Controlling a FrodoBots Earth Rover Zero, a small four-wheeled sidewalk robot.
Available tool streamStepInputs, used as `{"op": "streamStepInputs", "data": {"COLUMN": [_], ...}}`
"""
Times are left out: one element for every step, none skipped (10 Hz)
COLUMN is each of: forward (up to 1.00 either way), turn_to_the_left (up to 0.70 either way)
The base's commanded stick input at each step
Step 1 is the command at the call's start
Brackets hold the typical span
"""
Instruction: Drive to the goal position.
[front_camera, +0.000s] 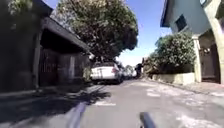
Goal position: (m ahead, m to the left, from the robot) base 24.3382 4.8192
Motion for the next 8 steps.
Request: {"op": "streamStepInputs", "data": {"forward": [1.0,1.0,1.0,1.0,1.0,1.0,1.0,1.0], "turn_to_the_left": [-0.28,-0.3,-0.32,-0.36,-0.36,-0.31,-0.13,0.08]}}
